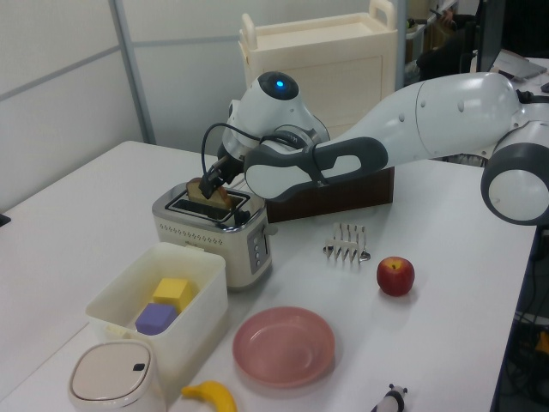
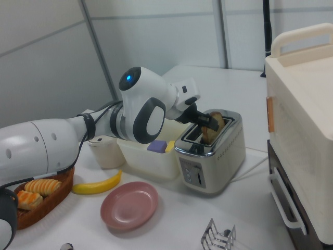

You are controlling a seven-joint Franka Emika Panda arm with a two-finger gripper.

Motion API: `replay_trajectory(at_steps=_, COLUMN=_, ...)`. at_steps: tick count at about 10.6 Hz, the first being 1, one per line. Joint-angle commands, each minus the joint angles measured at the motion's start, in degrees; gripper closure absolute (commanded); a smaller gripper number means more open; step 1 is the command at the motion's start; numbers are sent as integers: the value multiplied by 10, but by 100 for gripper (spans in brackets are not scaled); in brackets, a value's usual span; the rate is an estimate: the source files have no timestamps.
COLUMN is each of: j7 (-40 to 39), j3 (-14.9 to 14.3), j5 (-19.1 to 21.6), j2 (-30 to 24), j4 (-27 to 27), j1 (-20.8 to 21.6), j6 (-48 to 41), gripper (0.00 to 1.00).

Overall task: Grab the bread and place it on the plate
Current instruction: 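Lower the open gripper onto the toast slice in the toaster slot and close, then lift the toast slice straight up out of the toaster slot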

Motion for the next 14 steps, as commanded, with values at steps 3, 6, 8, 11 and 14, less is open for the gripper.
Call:
replay_trajectory(at_steps=3, j7=50, j3=-6, j5=-13, j2=-21, j4=11, j1=15, j6=-1, gripper=100)
replay_trajectory(at_steps=6, j7=58, j3=-5, j5=-7, j2=-73, j4=11, j1=16, j6=-25, gripper=100)
replay_trajectory(at_steps=8, j7=89, j3=-4, j5=-5, j2=-115, j4=7, j1=25, j6=-51, gripper=100)
replay_trajectory(at_steps=11, j7=90, j3=3, j5=8, j2=-199, j4=-39, j1=36, j6=-156, gripper=100)
replay_trajectory(at_steps=14, j7=-5, j3=7, j5=16, j2=-261, j4=-115, j1=68, j6=-256, gripper=100)
